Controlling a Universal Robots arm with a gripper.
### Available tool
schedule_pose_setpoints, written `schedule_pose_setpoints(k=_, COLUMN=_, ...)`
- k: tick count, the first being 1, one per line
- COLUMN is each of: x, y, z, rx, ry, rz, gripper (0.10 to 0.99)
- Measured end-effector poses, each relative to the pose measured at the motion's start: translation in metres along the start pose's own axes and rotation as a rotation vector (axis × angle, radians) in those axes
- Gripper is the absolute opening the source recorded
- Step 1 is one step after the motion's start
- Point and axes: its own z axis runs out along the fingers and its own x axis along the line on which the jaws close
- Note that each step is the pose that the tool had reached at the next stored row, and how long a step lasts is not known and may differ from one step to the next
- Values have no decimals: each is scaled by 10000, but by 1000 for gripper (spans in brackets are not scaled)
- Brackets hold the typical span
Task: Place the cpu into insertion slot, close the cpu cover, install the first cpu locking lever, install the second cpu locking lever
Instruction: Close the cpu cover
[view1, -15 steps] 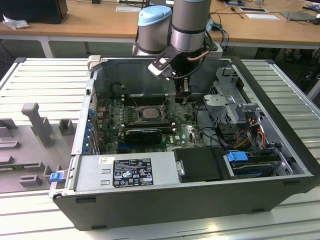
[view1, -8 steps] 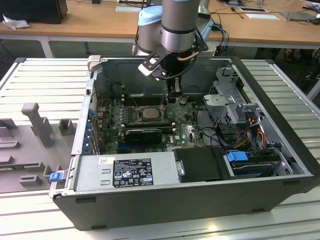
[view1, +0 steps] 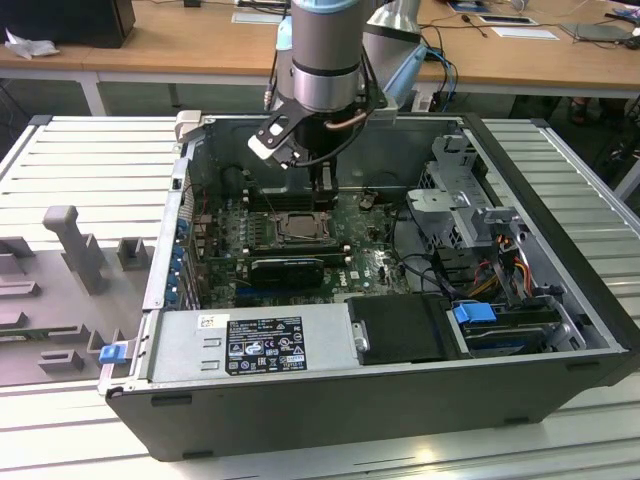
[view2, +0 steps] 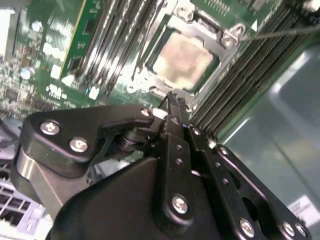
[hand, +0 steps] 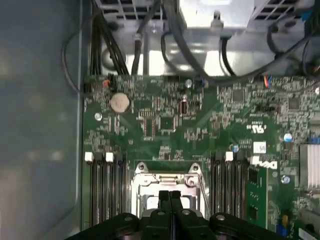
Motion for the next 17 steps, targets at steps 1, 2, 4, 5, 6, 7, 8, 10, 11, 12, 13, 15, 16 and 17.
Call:
schedule_pose_setpoints(k=1, x=-1, y=-11, z=24, rx=0, ry=1, rz=-11, gripper=106)
schedule_pose_setpoints(k=2, x=-1, y=-17, z=43, rx=0, ry=3, rz=-28, gripper=106)
schedule_pose_setpoints(k=4, x=-2, y=-43, z=96, rx=5, ry=27, rz=-205, gripper=106)
schedule_pose_setpoints(k=5, x=-3, y=-58, z=99, rx=7, ry=37, rz=-262, gripper=106)
schedule_pose_setpoints(k=6, x=-2, y=-64, z=99, rx=8, ry=39, rz=-287, gripper=106)
schedule_pose_setpoints(k=7, x=-2, y=-72, z=99, rx=7, ry=41, rz=-290, gripper=106)
schedule_pose_setpoints(k=8, x=-2, y=-85, z=99, rx=7, ry=43, rz=-289, gripper=106)
schedule_pose_setpoints(k=10, x=-2, y=-144, z=95, rx=7, ry=71, rz=-289, gripper=106)
schedule_pose_setpoints(k=11, x=-2, y=-193, z=93, rx=6, ry=80, rz=-287, gripper=106)
schedule_pose_setpoints(k=12, x=-2, y=-216, z=92, rx=6, ry=81, rz=-287, gripper=106)
schedule_pose_setpoints(k=13, x=-2, y=-239, z=91, rx=6, ry=81, rz=-288, gripper=106)
schedule_pose_setpoints(k=15, x=-2, y=-297, z=89, rx=5, ry=82, rz=-287, gripper=106)
schedule_pose_setpoints(k=16, x=-2, y=-316, z=88, rx=6, ry=81, rz=-287, gripper=106)
schedule_pose_setpoints(k=17, x=-2, y=-328, z=87, rx=5, ry=82, rz=-288, gripper=106)
